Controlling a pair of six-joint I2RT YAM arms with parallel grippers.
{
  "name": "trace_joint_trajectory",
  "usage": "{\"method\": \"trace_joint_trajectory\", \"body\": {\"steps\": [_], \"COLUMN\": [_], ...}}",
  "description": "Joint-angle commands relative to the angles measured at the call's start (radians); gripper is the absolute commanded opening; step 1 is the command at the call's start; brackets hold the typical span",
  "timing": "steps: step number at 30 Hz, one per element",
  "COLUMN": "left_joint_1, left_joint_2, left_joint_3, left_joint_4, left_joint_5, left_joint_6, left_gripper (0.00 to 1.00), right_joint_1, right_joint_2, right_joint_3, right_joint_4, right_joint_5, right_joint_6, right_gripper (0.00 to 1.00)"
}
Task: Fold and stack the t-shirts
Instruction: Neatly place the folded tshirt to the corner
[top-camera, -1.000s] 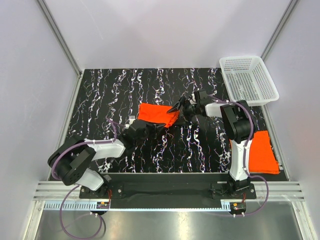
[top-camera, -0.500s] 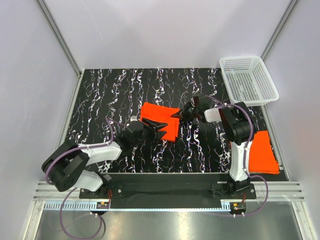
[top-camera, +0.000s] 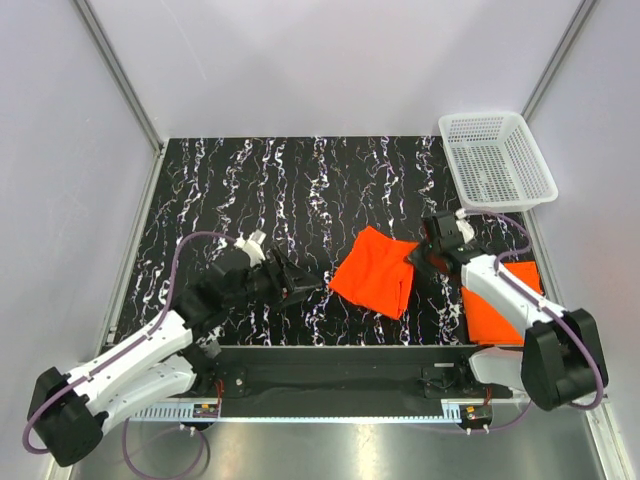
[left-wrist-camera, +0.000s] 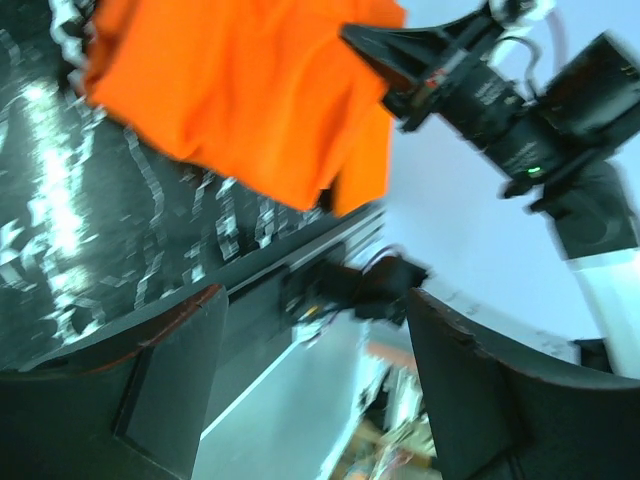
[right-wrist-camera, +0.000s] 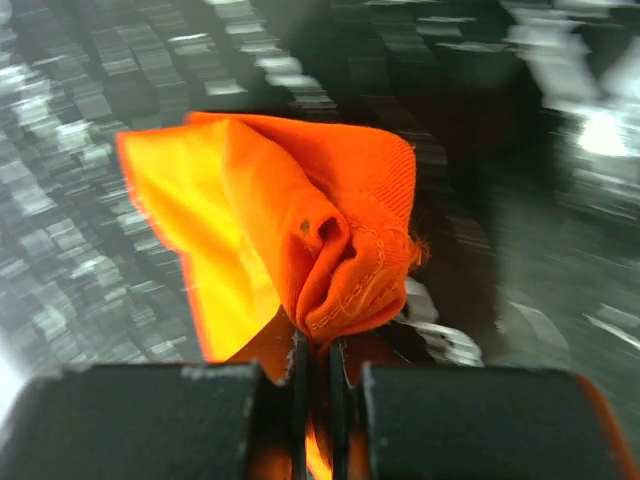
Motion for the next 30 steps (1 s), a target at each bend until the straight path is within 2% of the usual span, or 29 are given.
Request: {"method": "trace_joint_trajectory", "body": {"steps": [1, 8, 12, 17, 27, 30], "left_joint_1": [0.009, 0.013, 0.027, 0.065, 0.113, 0.122], "left_joint_2": [0.019, 0.042, 0.051, 0.089, 0.129, 0.143], "left_joint_3": [0.075, 0.15, 0.144, 0.158, 0.172, 0.175], "left_joint_4": [-0.103, -0.159, -0.16, -0.16, -0.16, -0.16], "left_joint_5": [0.131, 0.191, 0.224, 0.275, 0.333, 0.346], "left_joint_6": [0.149, 0.225, 0.238, 0.261, 0.284, 0.287], "left_gripper": [0.77, 0.76, 0.76, 0.76, 0.76, 0.76], "right_joint_1": [-0.015, -0.173, -0.285, -0.363, -0.544, -0.601], "right_joint_2": [-0.075, -0.084, -0.015, 0.046, 0.158, 0.157], "right_joint_3": [-0.026, 0.092, 0.193, 0.331, 0.508, 0.53], "right_joint_4": [-0.195, -0.409, -0.504, -0.614, -0.628, -0.633], "right_joint_5": [0.224, 0.399, 0.439, 0.456, 0.455, 0.412], "right_joint_6": [0.031, 0.08, 0.125, 0.183, 0.068, 0.051], "right_gripper": [0.0, 0.0, 0.0, 0.0, 0.0, 0.0]}}
